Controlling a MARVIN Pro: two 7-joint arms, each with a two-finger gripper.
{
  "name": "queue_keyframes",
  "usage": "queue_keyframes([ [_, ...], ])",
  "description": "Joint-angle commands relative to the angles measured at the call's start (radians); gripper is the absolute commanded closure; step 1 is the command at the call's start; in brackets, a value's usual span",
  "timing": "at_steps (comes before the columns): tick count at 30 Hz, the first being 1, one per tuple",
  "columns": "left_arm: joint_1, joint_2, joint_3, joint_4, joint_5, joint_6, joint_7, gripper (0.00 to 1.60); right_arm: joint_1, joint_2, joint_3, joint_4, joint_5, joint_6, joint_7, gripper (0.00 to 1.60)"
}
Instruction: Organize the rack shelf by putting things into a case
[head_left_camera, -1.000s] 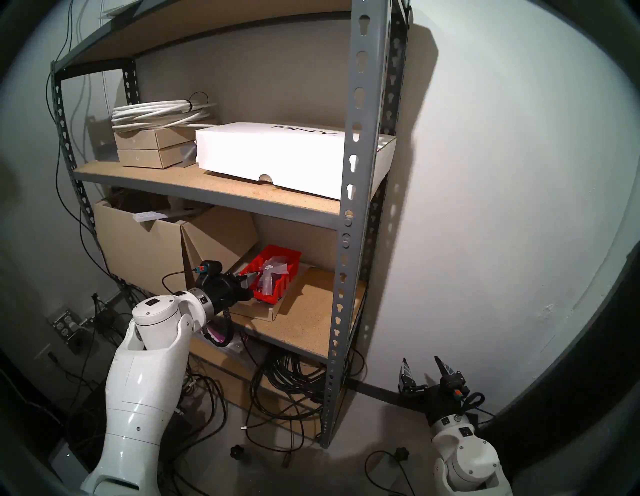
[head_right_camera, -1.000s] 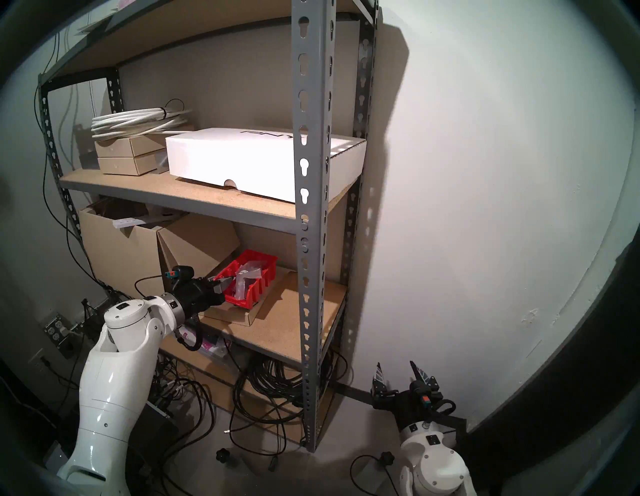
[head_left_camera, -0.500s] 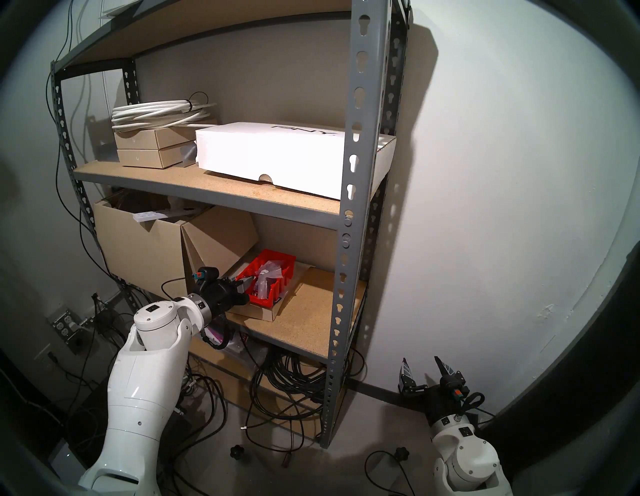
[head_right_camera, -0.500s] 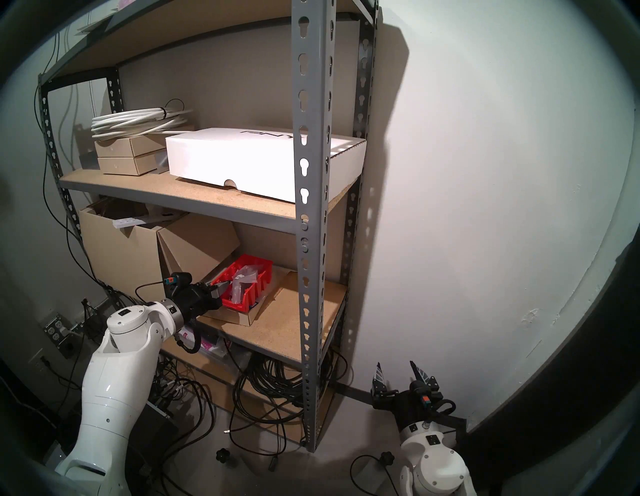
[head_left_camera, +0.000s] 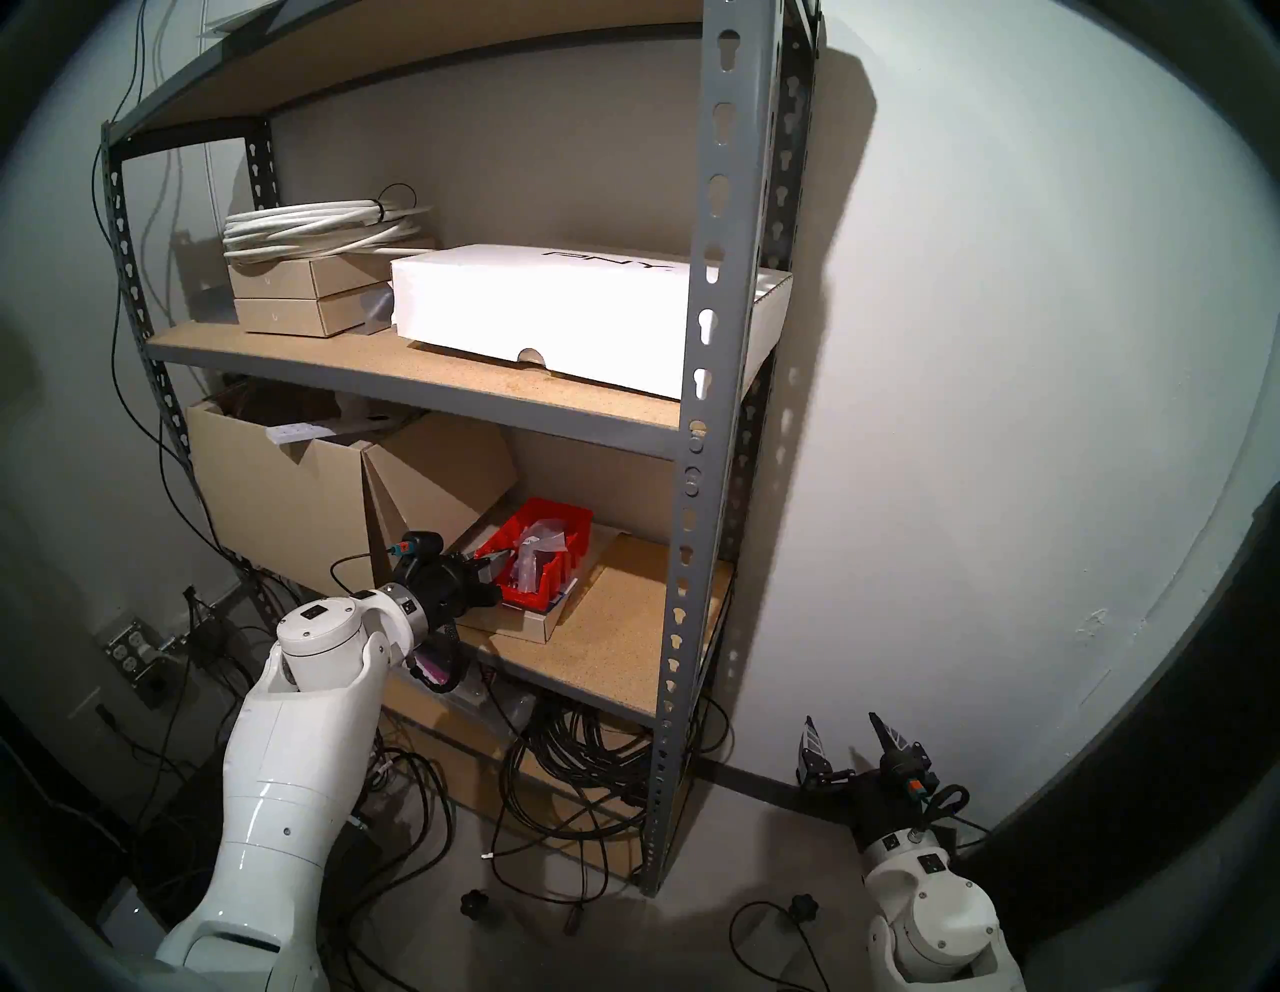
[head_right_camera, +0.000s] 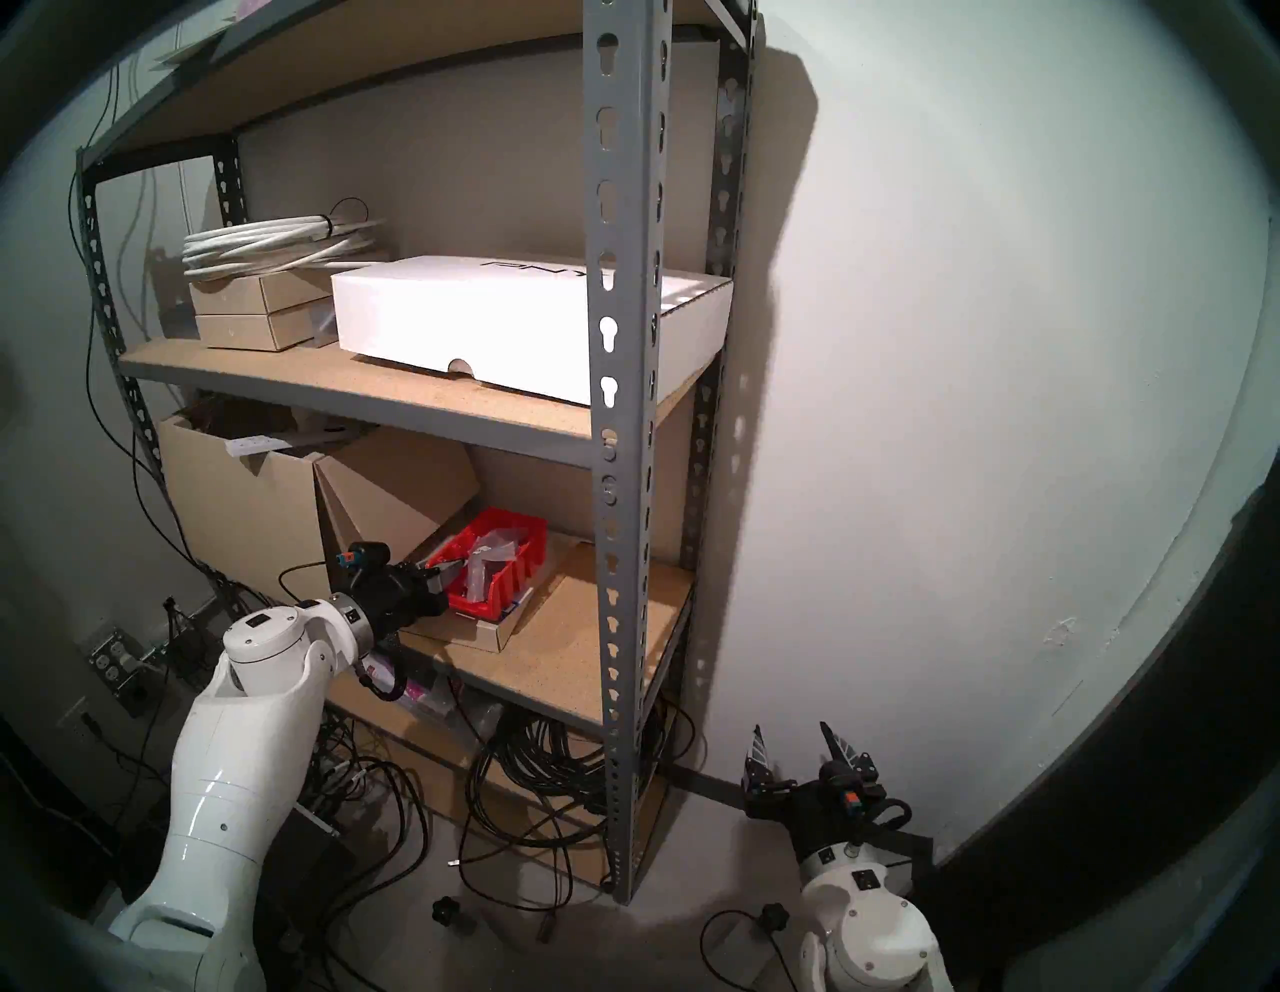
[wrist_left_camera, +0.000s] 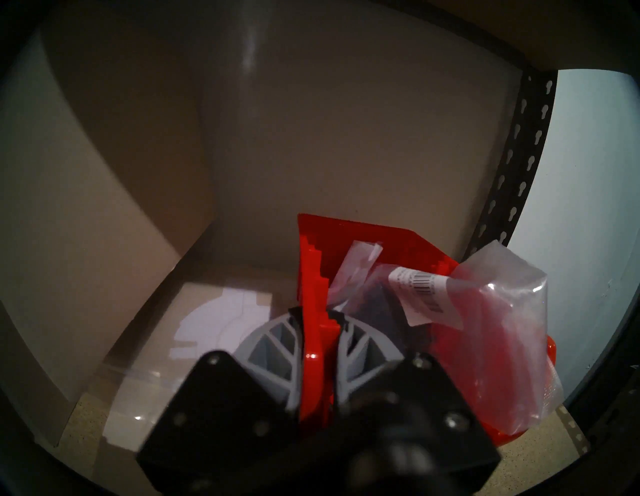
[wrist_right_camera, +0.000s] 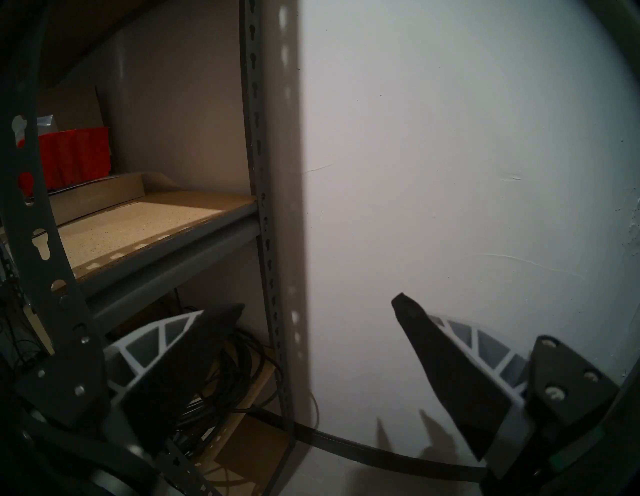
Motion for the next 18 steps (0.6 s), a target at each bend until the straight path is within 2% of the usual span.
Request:
queue_keyframes([
  [1, -0.051, -0.002, -0.001, -0.002, -0.002, -0.031, -0.003, 1.47, 0.001, 0.0, 0.0, -0.019, 0.0, -0.003, 0.0, 0.0],
  [3, -0.054, 0.001, -0.001, 0.001, -0.002, -0.033, -0.006, 1.21, 0.001, 0.0, 0.0, -0.019, 0.0, -0.003, 0.0, 0.0],
  [5, -0.053, -0.002, -0.005, 0.001, -0.003, -0.037, -0.003, 1.2, 0.001, 0.0, 0.0, -0.019, 0.0, -0.003, 0.0, 0.0],
  [8, -0.052, -0.002, -0.006, 0.003, -0.001, -0.041, -0.001, 0.99, 0.001, 0.0, 0.0, -0.019, 0.0, -0.002, 0.0, 0.0],
  [12, -0.053, -0.002, -0.007, 0.002, -0.001, -0.044, -0.001, 0.95, 0.001, 0.0, 0.0, -0.019, 0.0, -0.002, 0.0, 0.0],
  [14, -0.054, -0.003, -0.009, 0.002, -0.002, -0.047, -0.002, 0.83, 0.001, 0.0, 0.0, -0.019, 0.0, -0.002, 0.0, 0.0],
  [15, -0.054, -0.002, -0.009, 0.001, -0.002, -0.047, -0.004, 0.75, 0.001, 0.0, 0.0, -0.02, 0.0, -0.002, 0.0, 0.0],
  [17, -0.055, -0.002, -0.009, 0.0, -0.001, -0.046, -0.004, 0.43, 0.001, 0.0, 0.0, -0.02, 0.0, -0.002, 0.0, 0.0],
  [18, -0.055, -0.002, -0.009, 0.0, -0.001, -0.046, -0.004, 0.43, 0.001, 0.0, 0.0, -0.02, 0.0, -0.002, 0.0, 0.0],
])
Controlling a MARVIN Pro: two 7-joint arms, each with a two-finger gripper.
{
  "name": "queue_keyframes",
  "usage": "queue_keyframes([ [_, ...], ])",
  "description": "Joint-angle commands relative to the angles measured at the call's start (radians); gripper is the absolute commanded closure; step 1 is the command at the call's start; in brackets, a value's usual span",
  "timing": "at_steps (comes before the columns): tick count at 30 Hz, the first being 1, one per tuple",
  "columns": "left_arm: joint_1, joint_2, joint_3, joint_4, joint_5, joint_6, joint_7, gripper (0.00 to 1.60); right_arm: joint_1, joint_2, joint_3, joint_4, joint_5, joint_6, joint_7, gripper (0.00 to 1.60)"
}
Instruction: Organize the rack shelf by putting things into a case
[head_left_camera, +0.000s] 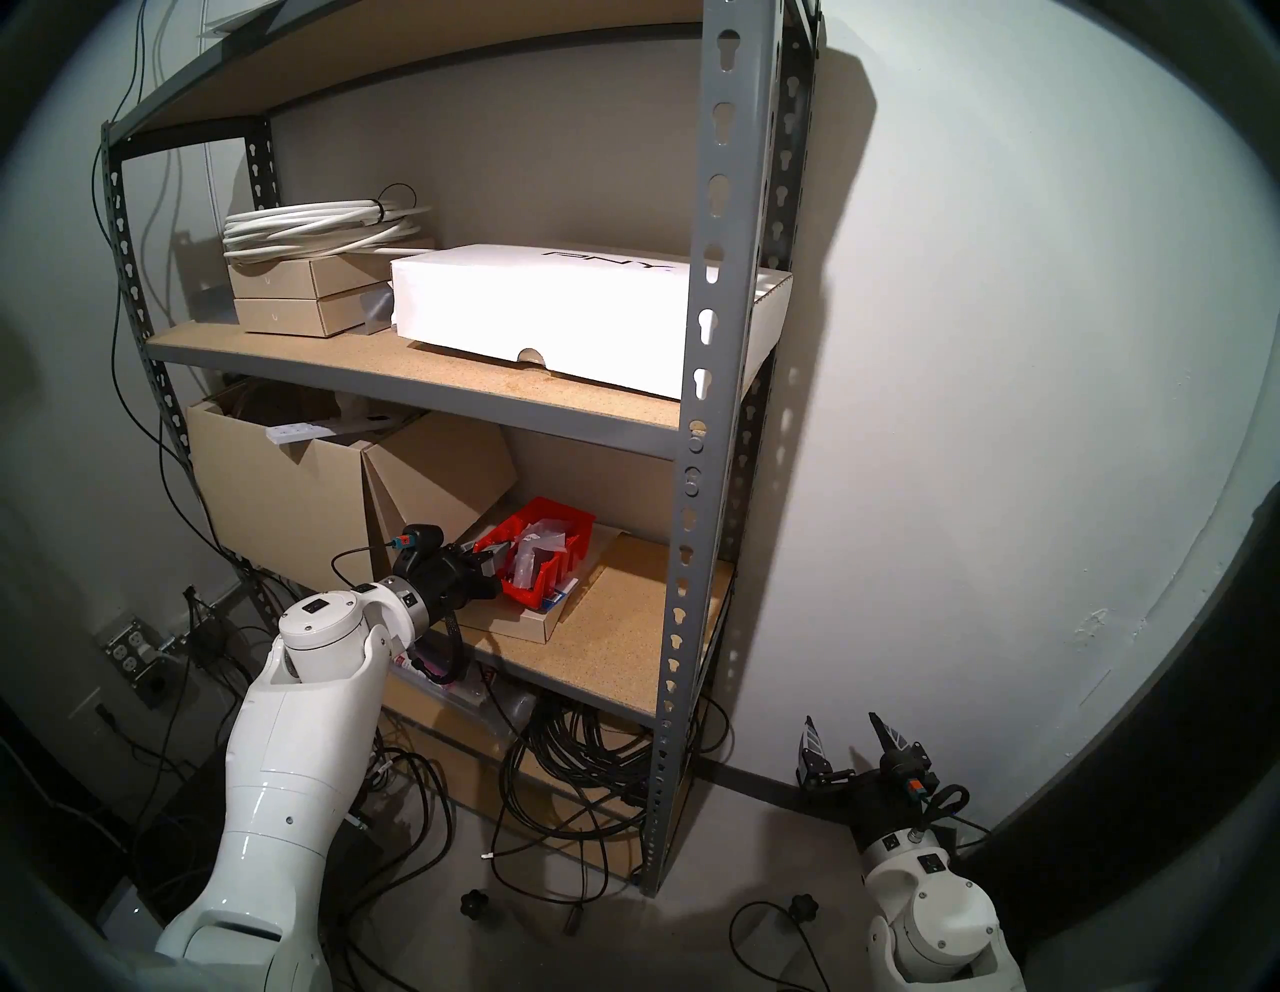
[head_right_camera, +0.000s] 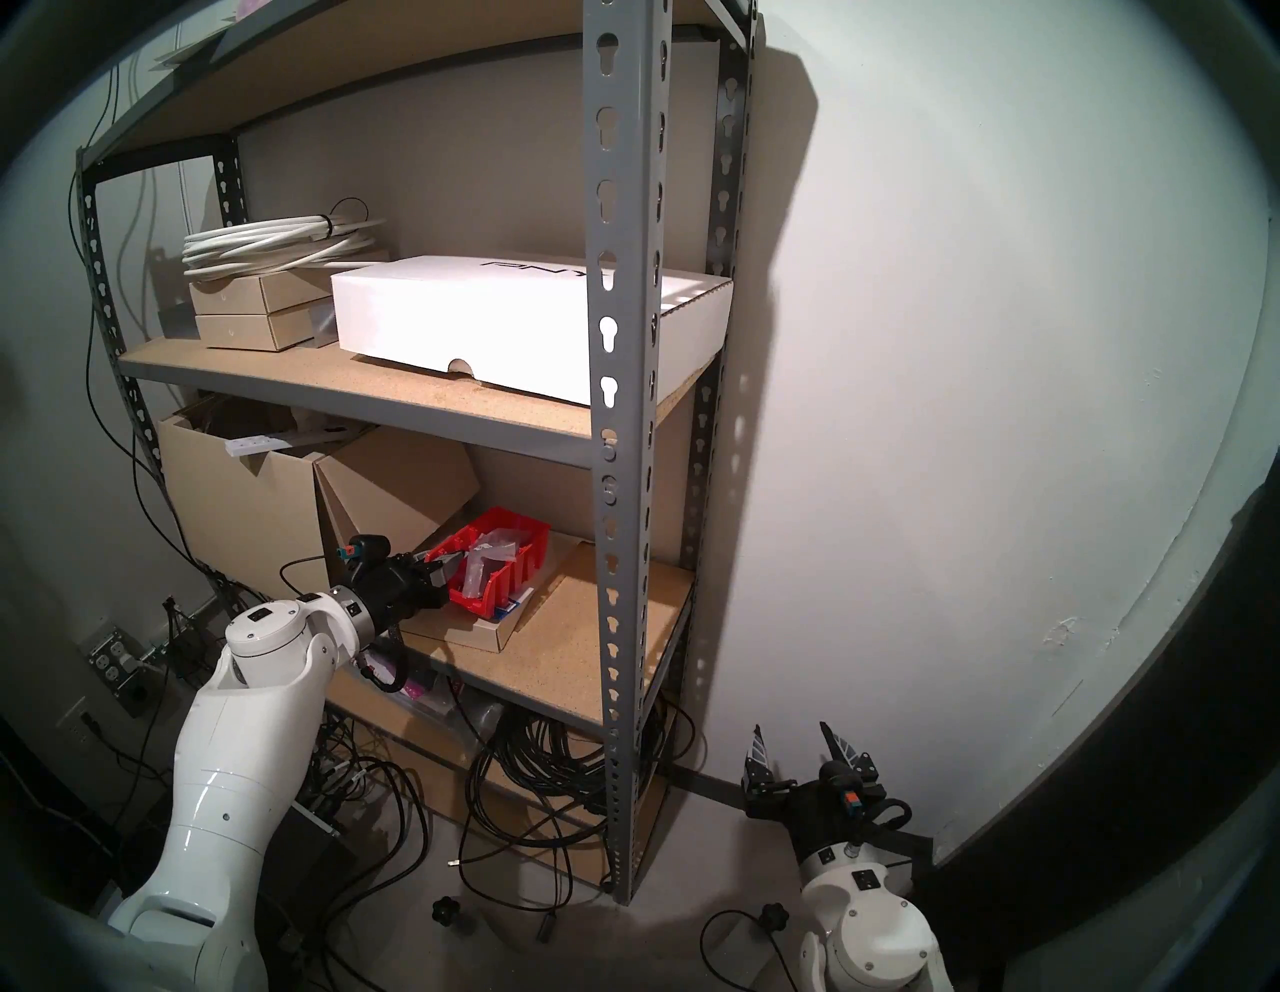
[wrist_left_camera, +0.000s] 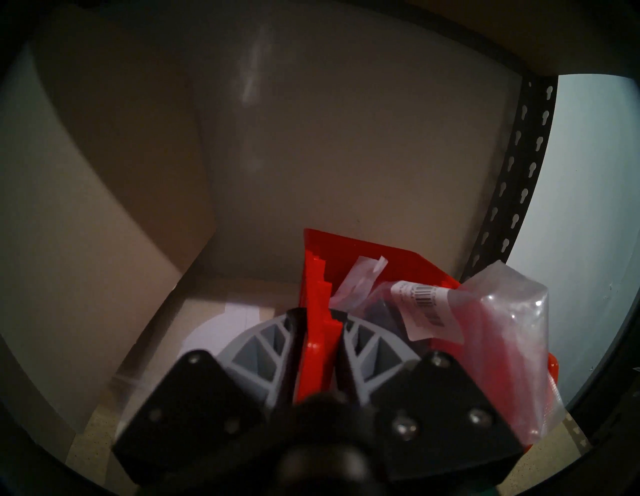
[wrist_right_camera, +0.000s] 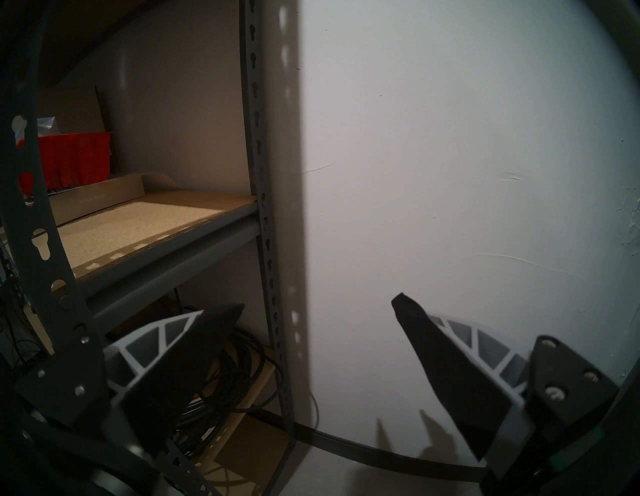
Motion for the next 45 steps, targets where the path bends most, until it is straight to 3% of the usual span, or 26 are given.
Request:
queue_keyframes([
  [1, -0.028, -0.001, -0.006, -0.022, -0.004, -0.017, 0.001, 0.26, 0.001, 0.0, 0.0, -0.02, 0.0, -0.002, 0.0, 0.0],
  [8, -0.011, -0.006, -0.015, -0.045, -0.01, -0.022, -0.002, 0.19, 0.001, 0.0, 0.0, -0.02, 0.0, -0.002, 0.0, 0.0],
  [17, 0.068, -0.021, -0.061, -0.162, -0.035, -0.024, 0.0, 0.15, 0.001, 0.0, 0.0, -0.019, 0.0, -0.002, 0.0, 0.0],
  [21, 0.102, -0.029, -0.076, -0.207, -0.041, -0.046, -0.01, 0.04, 0.002, 0.0, 0.0, -0.019, 0.0, -0.003, 0.0, 0.0],
  [37, 0.323, -0.116, -0.144, -0.426, -0.046, -0.117, 0.051, 0.0, 0.002, 0.0, 0.0, -0.018, 0.0, -0.003, 0.0, 0.0],
  [45, 0.422, -0.165, -0.14, -0.538, -0.022, -0.178, 0.09, 0.0, 0.002, 0.0, 0.0, -0.018, 0.0, -0.003, 0.0, 0.0],
])
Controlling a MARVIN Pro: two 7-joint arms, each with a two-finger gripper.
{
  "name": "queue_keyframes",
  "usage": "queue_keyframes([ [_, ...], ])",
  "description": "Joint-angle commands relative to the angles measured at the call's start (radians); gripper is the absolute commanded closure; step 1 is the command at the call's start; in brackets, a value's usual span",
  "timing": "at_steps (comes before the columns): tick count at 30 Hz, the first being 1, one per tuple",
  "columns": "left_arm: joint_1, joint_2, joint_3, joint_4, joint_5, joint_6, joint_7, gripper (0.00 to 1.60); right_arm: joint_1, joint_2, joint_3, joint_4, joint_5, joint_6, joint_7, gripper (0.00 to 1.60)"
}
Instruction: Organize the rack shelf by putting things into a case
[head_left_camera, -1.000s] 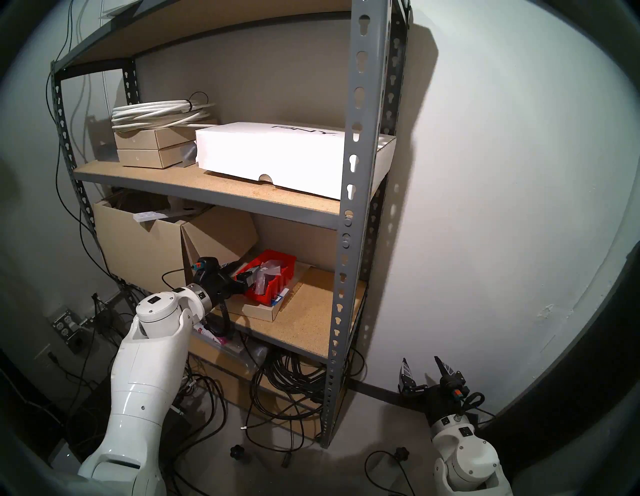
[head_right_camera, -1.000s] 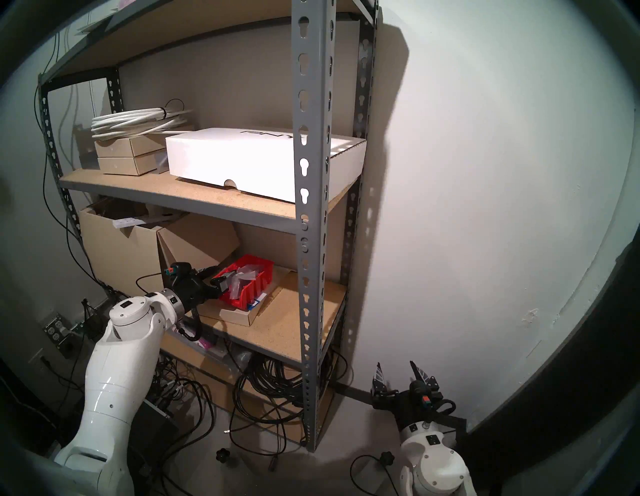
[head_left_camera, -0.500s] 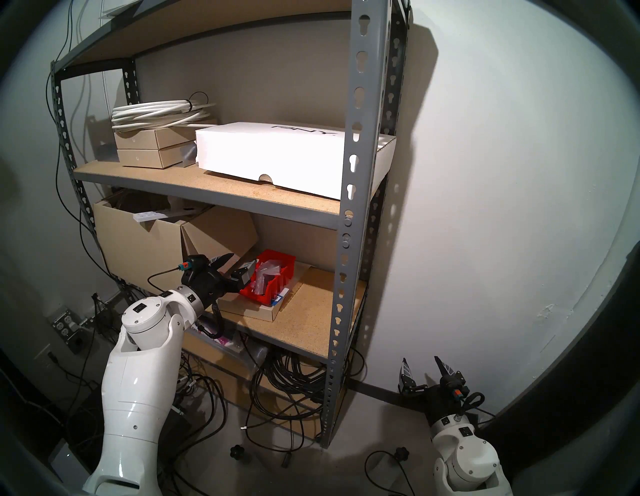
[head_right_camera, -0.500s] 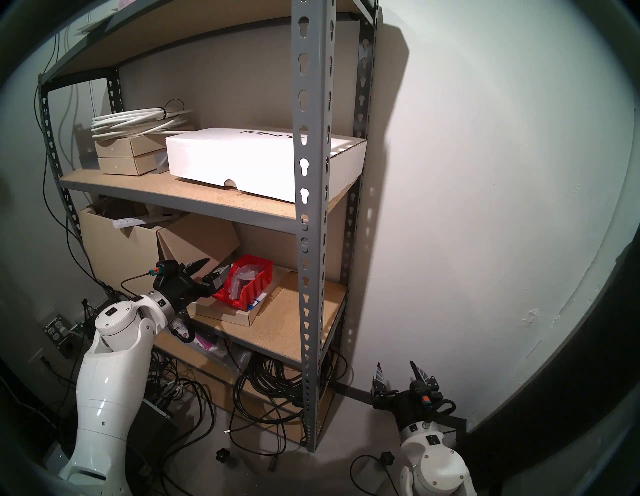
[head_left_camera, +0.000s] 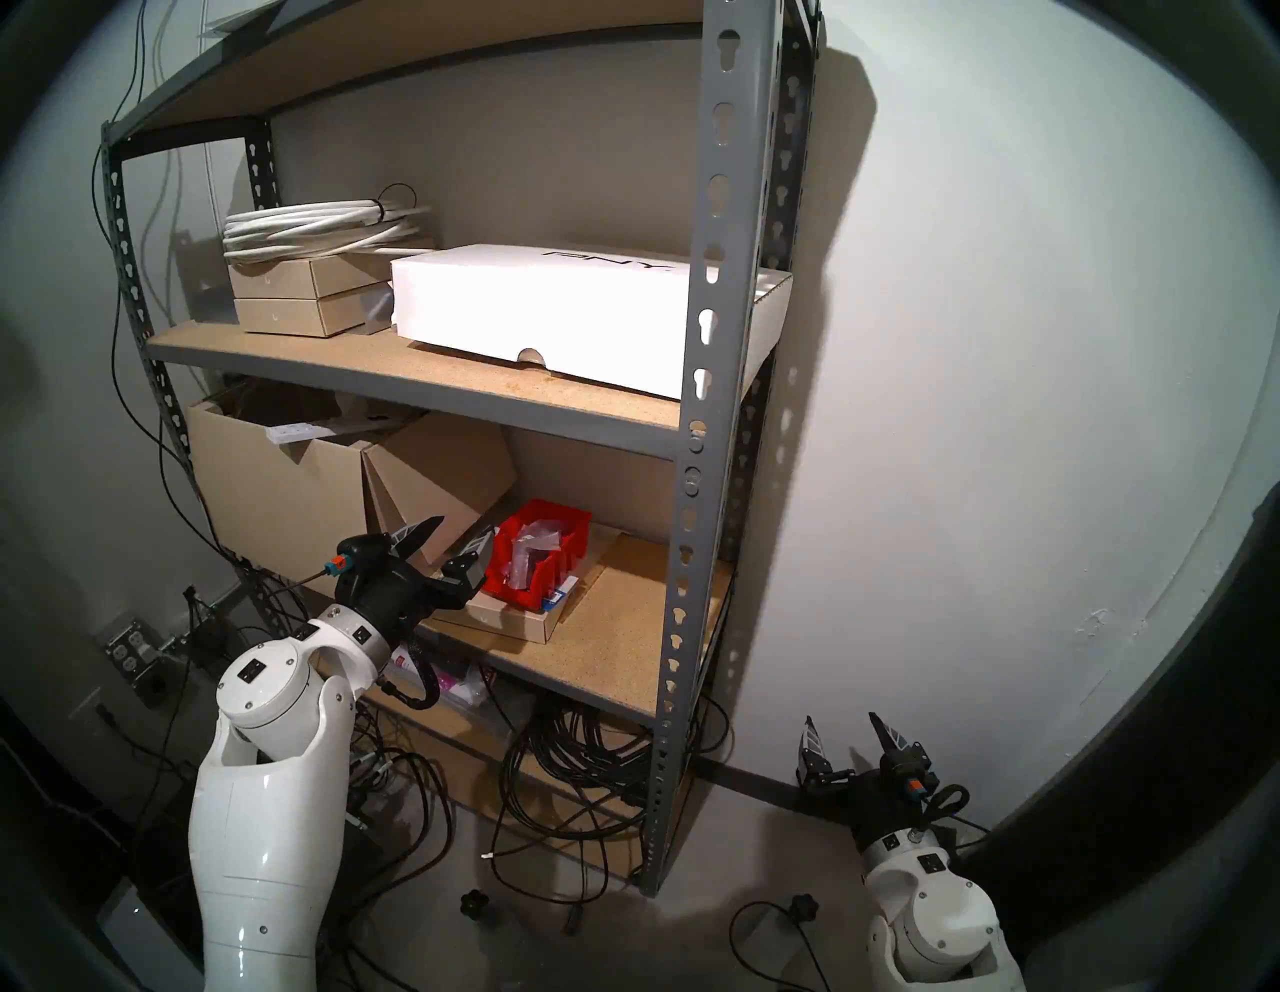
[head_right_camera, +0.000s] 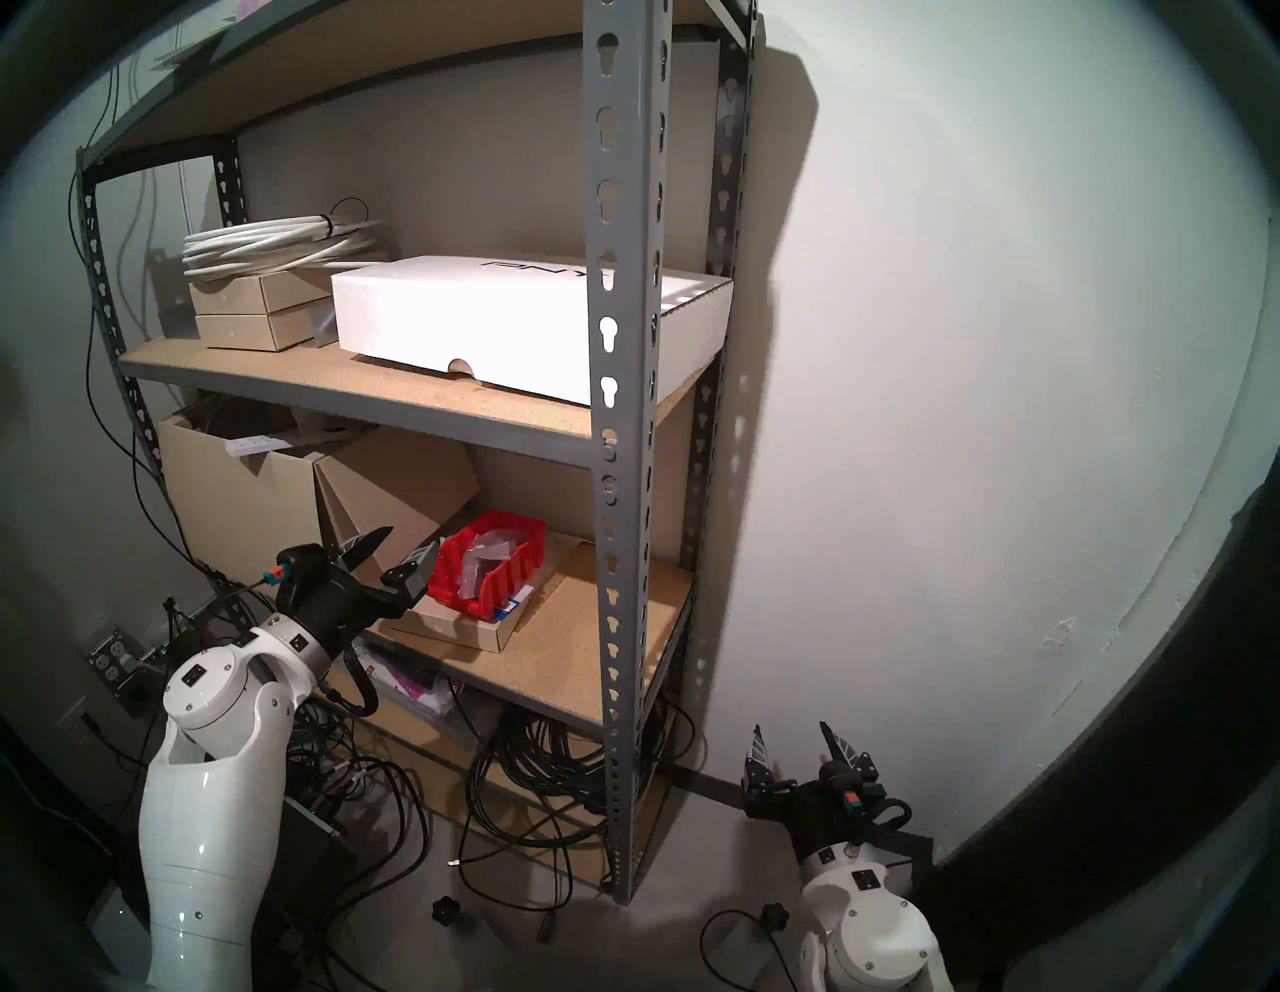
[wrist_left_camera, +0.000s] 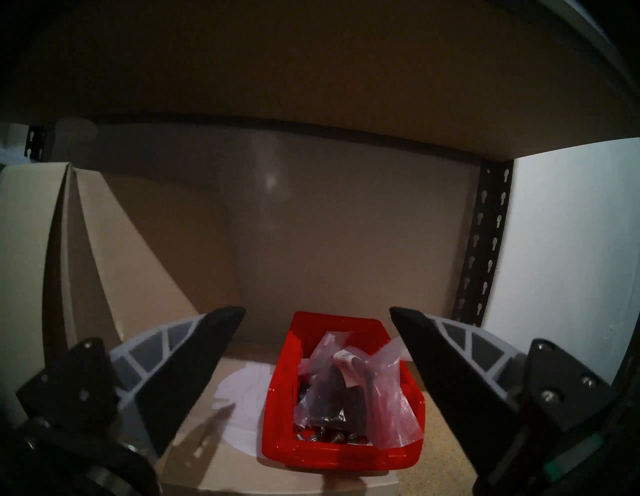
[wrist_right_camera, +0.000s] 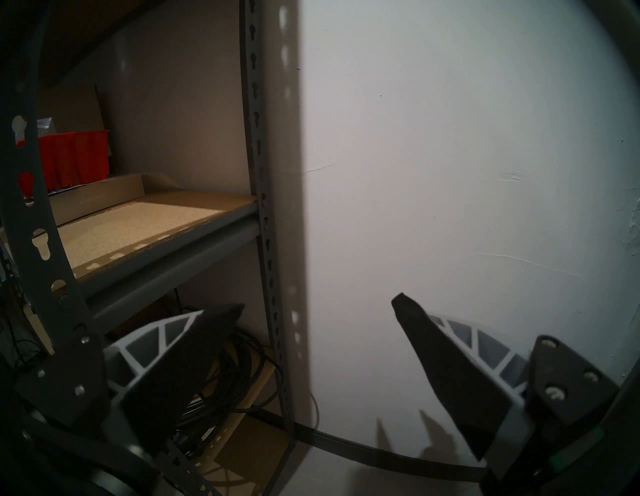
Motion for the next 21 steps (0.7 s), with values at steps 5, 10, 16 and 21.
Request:
queue_keyframes([
  [5, 0.158, -0.08, 0.016, -0.162, 0.059, -0.093, 0.06, 0.0, 0.002, 0.0, 0.0, -0.018, 0.0, -0.003, 0.0, 0.0],
  [10, 0.221, -0.122, 0.012, -0.224, 0.105, -0.099, 0.106, 0.0, 0.002, 0.0, 0.0, -0.019, 0.0, -0.003, 0.0, 0.0],
  [16, 0.284, -0.142, 0.012, -0.264, 0.133, -0.116, 0.144, 0.0, 0.001, 0.0, 0.0, -0.02, 0.0, -0.002, 0.0, 0.0],
  [21, 0.31, -0.152, 0.009, -0.257, 0.144, -0.138, 0.156, 0.0, 0.001, 0.0, 0.0, -0.02, 0.0, -0.002, 0.0, 0.0],
])
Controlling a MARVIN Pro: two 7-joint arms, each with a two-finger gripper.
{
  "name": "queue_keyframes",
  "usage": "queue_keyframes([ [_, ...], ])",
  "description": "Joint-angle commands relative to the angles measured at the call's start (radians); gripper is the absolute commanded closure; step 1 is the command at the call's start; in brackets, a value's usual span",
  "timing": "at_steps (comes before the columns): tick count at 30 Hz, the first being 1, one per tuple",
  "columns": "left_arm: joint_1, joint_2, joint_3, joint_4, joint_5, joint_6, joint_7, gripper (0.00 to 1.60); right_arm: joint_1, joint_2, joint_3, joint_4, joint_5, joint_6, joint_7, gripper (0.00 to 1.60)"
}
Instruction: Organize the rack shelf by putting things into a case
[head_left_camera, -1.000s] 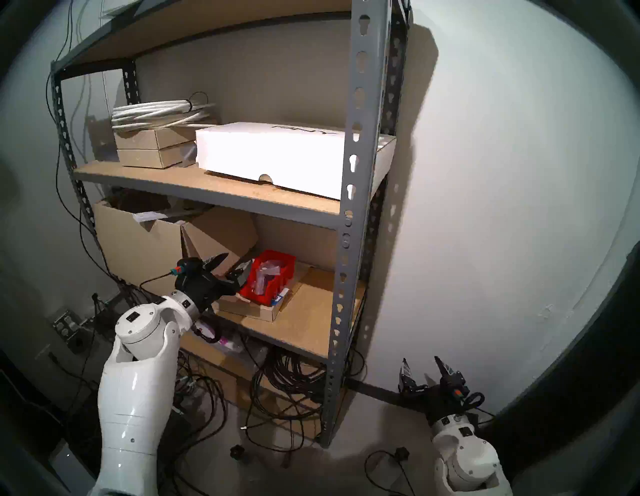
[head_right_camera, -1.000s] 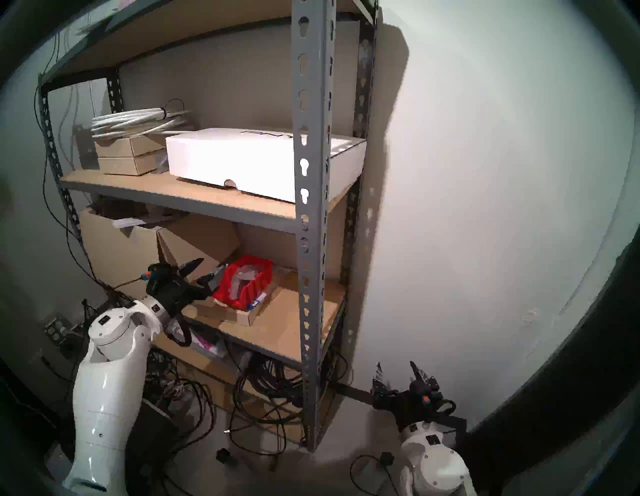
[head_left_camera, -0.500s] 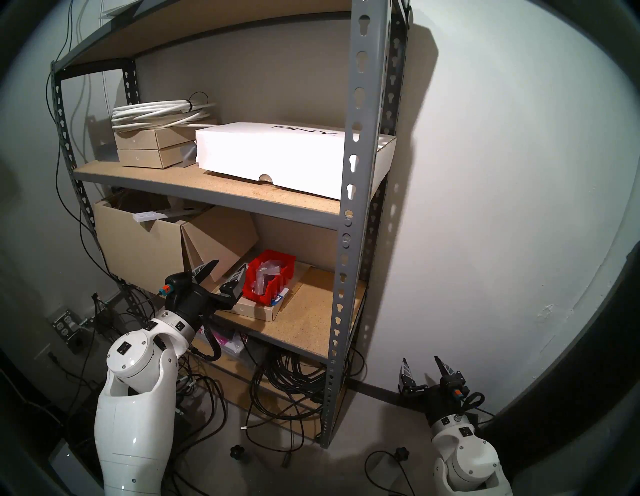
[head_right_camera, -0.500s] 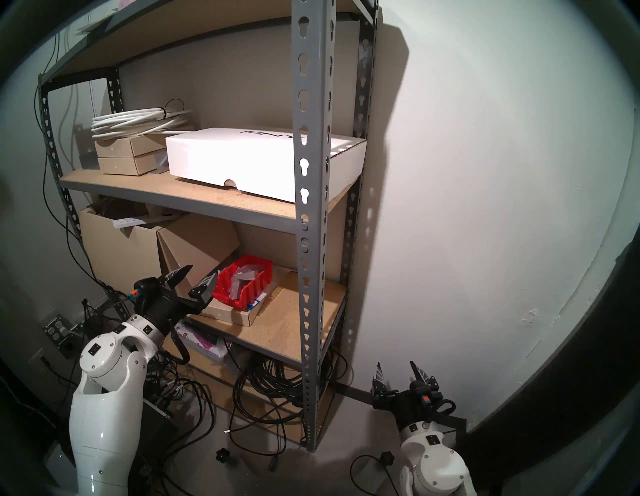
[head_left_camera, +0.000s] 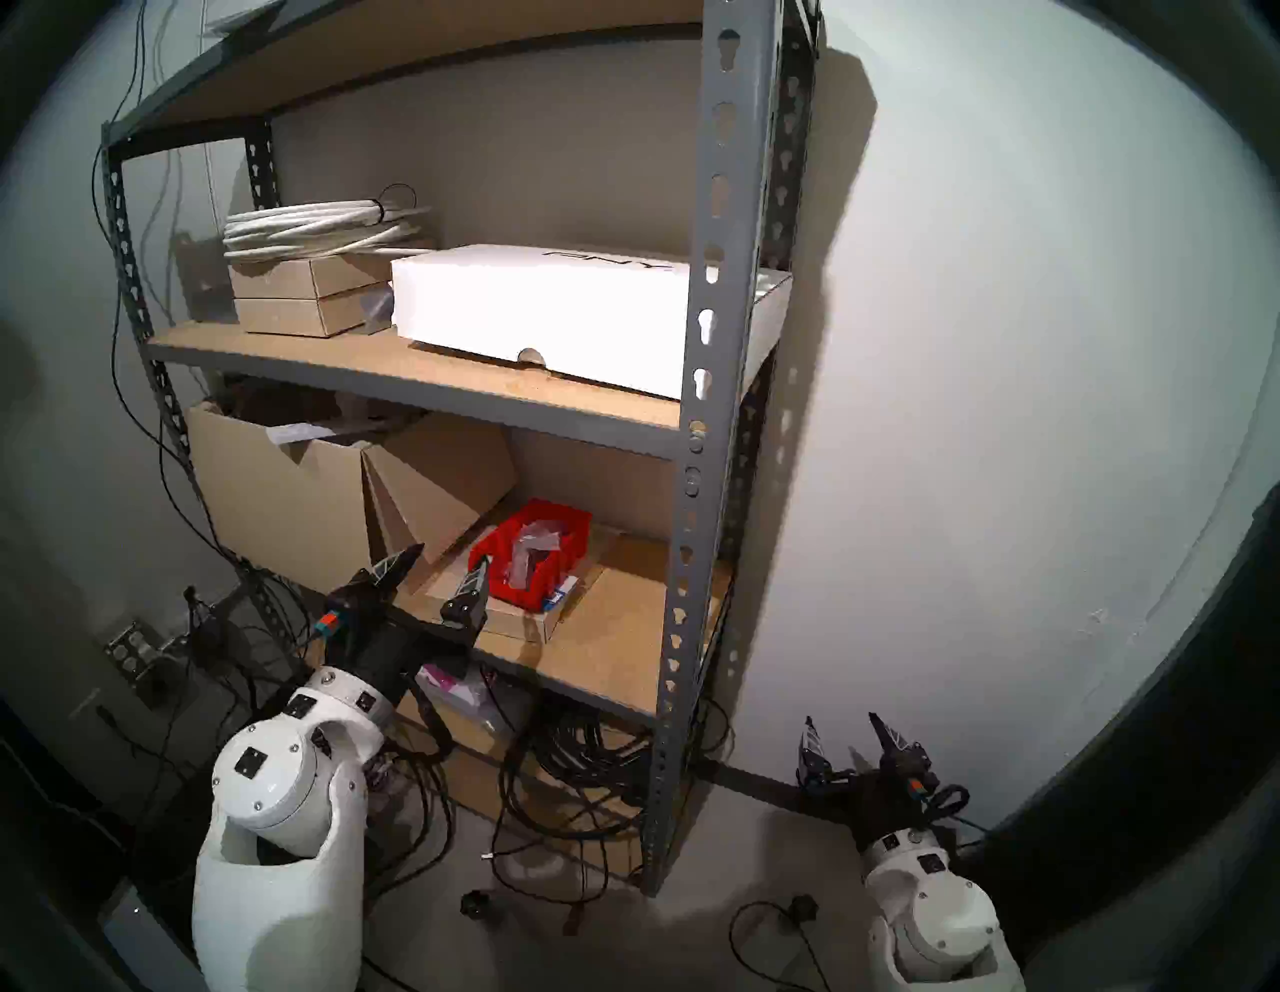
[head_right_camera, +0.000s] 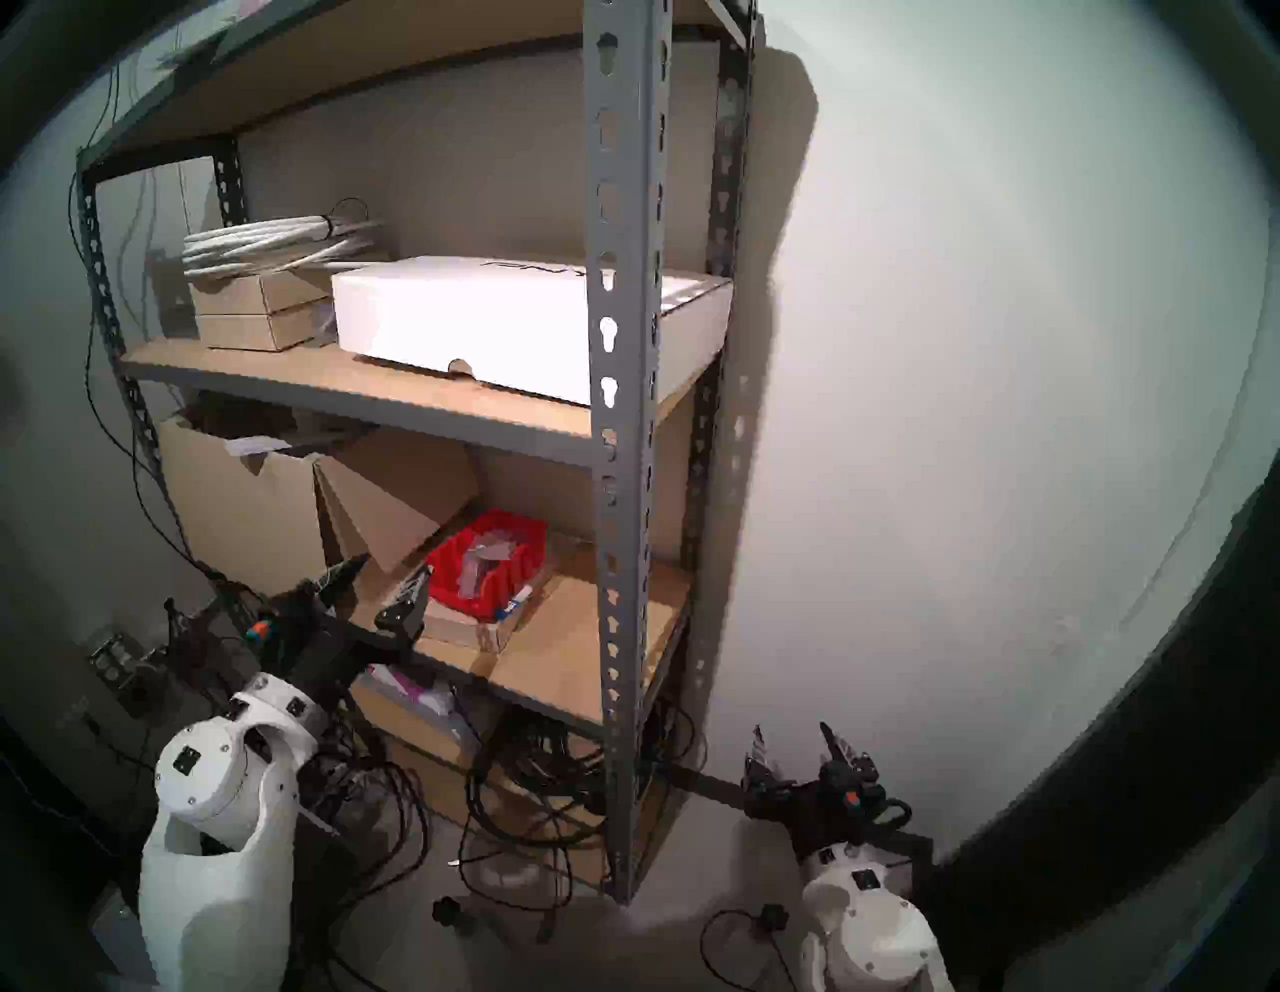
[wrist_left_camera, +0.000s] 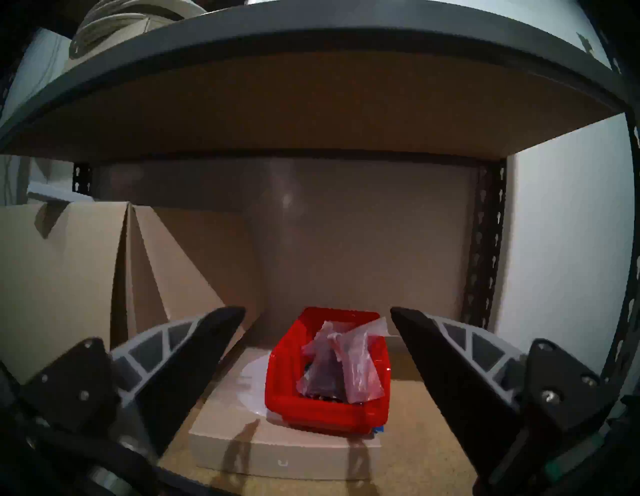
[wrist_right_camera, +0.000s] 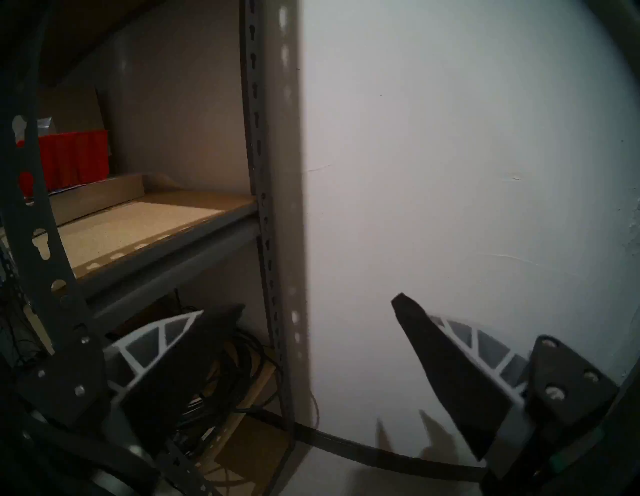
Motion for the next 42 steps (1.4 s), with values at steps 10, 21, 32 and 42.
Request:
queue_keyframes([
  [10, 0.059, -0.03, -0.009, -0.019, 0.008, -0.051, 0.014, 0.0, 0.001, 0.0, 0.0, -0.021, 0.0, -0.002, 0.0, 0.0],
  [21, 0.057, -0.03, -0.012, -0.019, 0.003, -0.048, 0.008, 0.0, 0.001, 0.0, 0.0, -0.02, 0.0, -0.002, 0.0, 0.0],
  [32, 0.055, -0.035, -0.015, -0.019, 0.006, -0.047, 0.001, 0.0, 0.001, 0.0, 0.0, -0.02, 0.0, -0.002, 0.0, 0.0],
  [42, 0.054, -0.04, -0.018, -0.019, 0.009, -0.047, -0.004, 0.0, 0.001, 0.0, 0.0, -0.021, 0.0, -0.002, 0.0, 0.0],
])
